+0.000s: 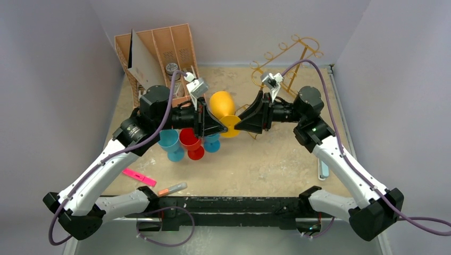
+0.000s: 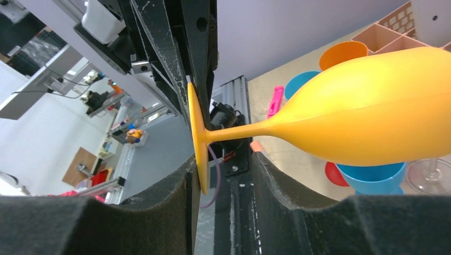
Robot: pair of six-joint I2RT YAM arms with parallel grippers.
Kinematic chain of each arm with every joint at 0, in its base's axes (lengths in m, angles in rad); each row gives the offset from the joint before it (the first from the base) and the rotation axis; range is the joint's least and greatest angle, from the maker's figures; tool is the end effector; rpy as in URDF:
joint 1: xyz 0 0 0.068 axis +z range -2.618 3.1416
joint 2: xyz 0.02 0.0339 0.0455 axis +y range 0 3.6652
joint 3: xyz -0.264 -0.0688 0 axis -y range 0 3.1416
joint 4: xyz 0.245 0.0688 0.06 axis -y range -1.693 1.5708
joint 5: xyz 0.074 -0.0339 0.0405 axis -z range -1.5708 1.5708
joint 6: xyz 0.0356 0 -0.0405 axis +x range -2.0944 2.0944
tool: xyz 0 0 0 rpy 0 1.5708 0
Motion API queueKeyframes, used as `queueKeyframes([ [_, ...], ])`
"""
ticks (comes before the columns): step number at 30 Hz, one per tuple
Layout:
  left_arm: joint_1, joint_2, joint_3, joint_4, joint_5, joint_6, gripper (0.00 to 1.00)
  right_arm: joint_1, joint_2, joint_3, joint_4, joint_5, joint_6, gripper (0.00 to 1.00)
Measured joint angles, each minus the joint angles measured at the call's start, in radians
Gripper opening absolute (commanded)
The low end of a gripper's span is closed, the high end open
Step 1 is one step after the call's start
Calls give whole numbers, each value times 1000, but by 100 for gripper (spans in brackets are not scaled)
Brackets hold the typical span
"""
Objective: Take the wine glass off the wine glass rack
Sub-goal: Place the wine glass at the center of the board.
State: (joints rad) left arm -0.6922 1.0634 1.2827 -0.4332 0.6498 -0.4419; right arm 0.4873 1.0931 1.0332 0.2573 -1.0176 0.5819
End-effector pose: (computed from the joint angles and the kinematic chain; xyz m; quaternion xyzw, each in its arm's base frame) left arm 0.1539 -0.1556 0.4344 0.2909 0.7070 -0.5291 0.3682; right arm 0.1958 0.1381 0.4114 -0.3501 0.5709 0.6098 0.4238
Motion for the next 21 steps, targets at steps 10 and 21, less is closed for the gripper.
queueKeyframes([
  [10, -50, -6, -2, -8, -65, 47, 0, 42, 45, -11, 103, -31, 113, 39],
  [21, -61, -38, -5, -2, -115, 68, 0, 51, 41, -11, 75, -57, 75, 55],
])
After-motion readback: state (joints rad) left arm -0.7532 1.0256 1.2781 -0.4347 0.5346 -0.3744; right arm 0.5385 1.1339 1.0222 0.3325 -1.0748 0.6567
